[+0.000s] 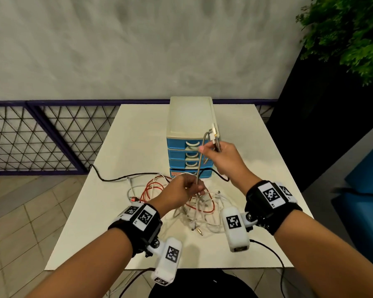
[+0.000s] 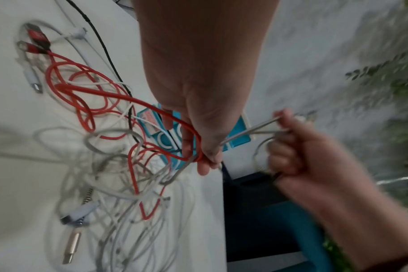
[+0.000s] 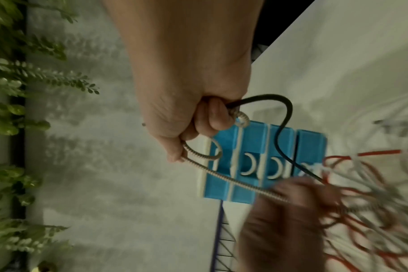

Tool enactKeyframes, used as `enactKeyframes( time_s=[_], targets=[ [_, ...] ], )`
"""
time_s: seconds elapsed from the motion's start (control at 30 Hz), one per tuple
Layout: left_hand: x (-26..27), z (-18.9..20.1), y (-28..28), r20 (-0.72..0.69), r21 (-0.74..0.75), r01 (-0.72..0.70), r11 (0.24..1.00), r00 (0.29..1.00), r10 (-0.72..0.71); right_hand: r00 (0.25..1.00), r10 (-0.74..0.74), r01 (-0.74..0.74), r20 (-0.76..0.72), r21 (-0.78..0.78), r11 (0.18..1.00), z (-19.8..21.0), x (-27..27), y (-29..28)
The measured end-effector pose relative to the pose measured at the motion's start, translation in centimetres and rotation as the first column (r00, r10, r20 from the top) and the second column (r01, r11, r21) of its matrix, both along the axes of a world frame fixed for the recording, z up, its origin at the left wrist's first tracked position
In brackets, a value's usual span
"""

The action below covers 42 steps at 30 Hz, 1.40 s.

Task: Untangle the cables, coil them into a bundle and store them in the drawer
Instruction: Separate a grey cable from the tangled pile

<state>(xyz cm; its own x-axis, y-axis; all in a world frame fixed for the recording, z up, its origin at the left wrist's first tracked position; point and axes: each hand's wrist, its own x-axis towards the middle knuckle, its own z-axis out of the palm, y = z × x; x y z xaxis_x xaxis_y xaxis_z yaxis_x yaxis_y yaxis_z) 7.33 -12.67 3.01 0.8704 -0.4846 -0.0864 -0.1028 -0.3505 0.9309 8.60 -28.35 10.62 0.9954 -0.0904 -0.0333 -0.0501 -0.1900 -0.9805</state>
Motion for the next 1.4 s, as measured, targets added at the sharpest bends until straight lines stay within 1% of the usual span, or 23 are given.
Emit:
enactKeyframes(
  time_s=[0.07,0.13,0.2,0.27,0.33,0.4,0.43,0.47,0.5,0.53,0.6,0.63,0.73,0.8,0.87,0.9,1.0,1.07,1.13,1.2,1.3,1.33,1.4],
  targets=[
    [-0.3,-1.4,0.3,-0.019,0.116,0.059,0.991,0.998,-0.057,0.998,-0.051,0.048,0.041,0.067,0.997,2.0,0.5,-0.2],
    [-0.5,-2.8,0.5,-0.057,0.257,0.062,0.964,0.997,-0.049,0.989,-0.125,0.113,0.084,0.129,0.985,3.6,1.4,-0.5],
    [-0.6,-3.6,0.4,-0.112,0.283,0.046,0.958,0.994,-0.015,0.976,-0.158,0.148,0.148,0.082,0.986,4.3,2.0,-0.6],
    [-0.6,-3.4,0.2,-0.117,0.283,0.053,0.958,0.993,-0.02,0.979,-0.113,0.126,0.168,-0.064,0.99,3.9,2.1,-0.5],
    [-0.6,-2.6,-0.2,-0.094,0.269,0.046,0.962,0.995,-0.021,0.989,0.005,0.038,0.147,-0.284,0.958,2.8,1.2,-0.6],
    [-0.3,-2.2,-0.1,-0.031,0.213,0.006,0.977,1.0,0.0,0.99,0.117,-0.062,0.072,-0.53,0.846,0.9,0.3,-0.8],
    [-0.1,-2.0,0.0,0.008,0.205,-0.007,0.979,1.0,0.005,0.989,0.143,-0.098,0.027,-0.61,0.787,0.0,-0.2,-0.9],
    [0.1,-1.5,0.1,0.04,0.209,-0.01,0.978,0.999,0.001,0.989,0.148,-0.12,-0.011,-0.648,0.752,-0.9,-0.6,-0.9],
    [0.3,-1.2,0.1,0.06,0.2,-0.013,0.98,0.998,0.001,0.99,0.134,-0.128,-0.041,-0.647,0.752,-1.6,-0.9,-0.9],
    [0.5,-0.7,-0.1,0.058,0.167,-0.02,0.986,0.998,0.01,0.992,0.103,-0.125,-0.071,-0.587,0.8,-1.9,-1.2,-0.8],
    [0.8,0.7,-0.4,0.016,0.074,-0.059,0.996,0.998,0.058,0.989,0.069,-0.112,-0.134,-0.352,0.929,-2.2,-1.8,-0.7],
    [1.0,1.3,-0.5,0.006,0.036,-0.09,0.995,0.996,0.09,0.983,0.075,-0.115,-0.169,-0.242,0.963,-2.5,-1.8,-0.8],
    [1.8,3.1,-0.5,0.103,-0.016,-0.155,0.988,0.982,0.156,0.963,0.151,-0.151,-0.221,0.017,0.988,-3.5,-2.0,-1.5],
    [2.3,4.5,-0.5,0.21,0.008,-0.189,0.982,0.96,0.184,0.965,0.198,-0.191,-0.17,0.054,0.98,-4.0,-2.3,-1.6],
    [2.7,5.5,-0.6,0.278,0.026,-0.188,0.982,0.945,0.173,0.975,0.21,-0.21,-0.068,0.01,0.978,-4.3,-2.4,-1.5],
    [2.8,5.9,-0.7,0.272,0.026,-0.162,0.986,0.951,0.149,0.976,0.214,-0.215,-0.047,-0.03,0.976,-4.3,-2.3,-1.4],
    [2.5,6.8,-1.4,0.173,-0.006,-0.083,0.997,0.981,0.083,0.975,0.219,-0.22,-0.023,-0.098,0.971,-5.1,-1.6,-0.9],
    [2.3,7.6,-1.9,0.137,-0.075,-0.1,0.992,0.985,0.109,0.975,0.215,-0.223,-0.063,-0.205,0.953,-5.8,-1.1,-0.7],
    [2.5,8.8,-2.3,0.122,-0.169,-0.142,0.975,0.979,0.164,0.958,0.255,-0.285,-0.132,-0.331,0.9,-6.9,-1.0,-0.6],
    [2.9,10.4,-2.2,0.133,-0.238,-0.187,0.953,0.966,0.223,0.952,0.236,-0.299,-0.194,-0.423,0.855,-7.9,-1.3,-0.7],
    [3.6,11.5,-1.2,0.291,-0.174,-0.215,0.961,0.921,0.259,0.967,0.161,-0.235,-0.197,-0.45,0.861,-8.4,-1.4,-1.0],
    [3.7,11.6,-0.7,0.316,-0.156,-0.222,0.962,0.912,0.261,0.969,0.155,-0.229,-0.191,-0.476,0.849,-8.3,-1.3,-1.1],
    [3.8,11.3,-0.2,0.254,-0.196,-0.221,0.955,0.93,0.267,0.969,0.163,-0.239,-0.186,-0.527,0.815,-8.2,-1.0,-1.3]
  ],
)
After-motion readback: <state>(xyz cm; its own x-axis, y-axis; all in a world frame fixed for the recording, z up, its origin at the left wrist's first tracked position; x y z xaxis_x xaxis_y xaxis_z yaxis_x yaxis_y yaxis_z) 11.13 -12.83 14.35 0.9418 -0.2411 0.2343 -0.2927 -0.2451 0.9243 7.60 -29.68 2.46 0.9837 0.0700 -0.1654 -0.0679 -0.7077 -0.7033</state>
